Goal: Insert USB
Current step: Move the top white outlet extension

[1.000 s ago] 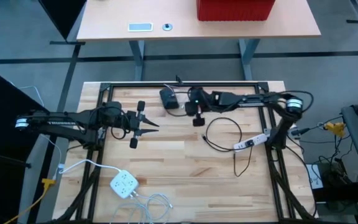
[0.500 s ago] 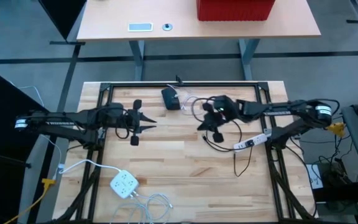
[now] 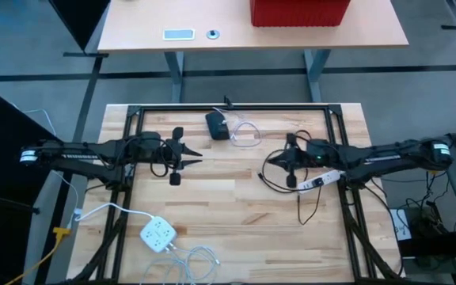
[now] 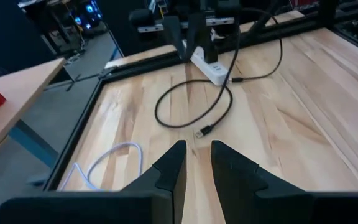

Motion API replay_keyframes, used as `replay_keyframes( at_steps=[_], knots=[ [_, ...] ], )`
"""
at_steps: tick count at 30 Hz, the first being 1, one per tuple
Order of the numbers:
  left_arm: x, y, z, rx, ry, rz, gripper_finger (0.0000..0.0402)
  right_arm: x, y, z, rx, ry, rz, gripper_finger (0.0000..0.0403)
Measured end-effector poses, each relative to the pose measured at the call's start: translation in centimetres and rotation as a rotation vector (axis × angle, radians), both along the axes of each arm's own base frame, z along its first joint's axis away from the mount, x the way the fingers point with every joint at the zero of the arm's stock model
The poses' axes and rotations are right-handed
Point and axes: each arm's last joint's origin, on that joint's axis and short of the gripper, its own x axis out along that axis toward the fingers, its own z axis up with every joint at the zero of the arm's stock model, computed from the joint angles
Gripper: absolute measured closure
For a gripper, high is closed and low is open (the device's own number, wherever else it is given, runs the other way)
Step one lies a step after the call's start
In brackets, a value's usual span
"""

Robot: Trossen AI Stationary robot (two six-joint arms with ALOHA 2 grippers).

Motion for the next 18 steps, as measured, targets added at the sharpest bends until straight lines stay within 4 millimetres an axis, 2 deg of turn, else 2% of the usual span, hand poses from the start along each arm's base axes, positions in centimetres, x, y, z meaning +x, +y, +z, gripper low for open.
replay_keyframes(
  at_steps=[2, 6, 8, 14, 16, 18],
  knots=[
    [0.1, 0.0, -0.1, 0.000, 0.001, 0.000, 0.0338, -1.2, 0.3, 0.1, 0.050, 0.026, -0.014, 0.0403],
    [0.4, 0.0, -0.2, 0.004, -0.003, -0.001, 0.0338, -2.7, 0.4, 1.7, 0.118, -0.050, -0.046, 0.0403],
    [0.6, 0.1, -0.1, 0.006, -0.016, -0.001, 0.0338, -3.1, 0.3, 2.5, 0.130, -0.018, -0.112, 0.0403],
    [0.9, 0.1, -0.1, 0.005, -0.029, 0.000, 0.0338, -3.5, -0.3, 4.4, 0.172, 0.292, -0.396, 0.0403],
    [1.0, 0.1, -0.2, 0.004, -0.025, 0.000, 0.0338, -3.1, -0.3, 4.8, 0.198, 0.407, -0.425, 0.0403],
    [1.0, 0.1, -0.2, 0.000, -0.025, 0.001, 0.0338, -2.5, -0.1, 5.4, 0.232, 0.501, -0.369, 0.0403]
  ],
)
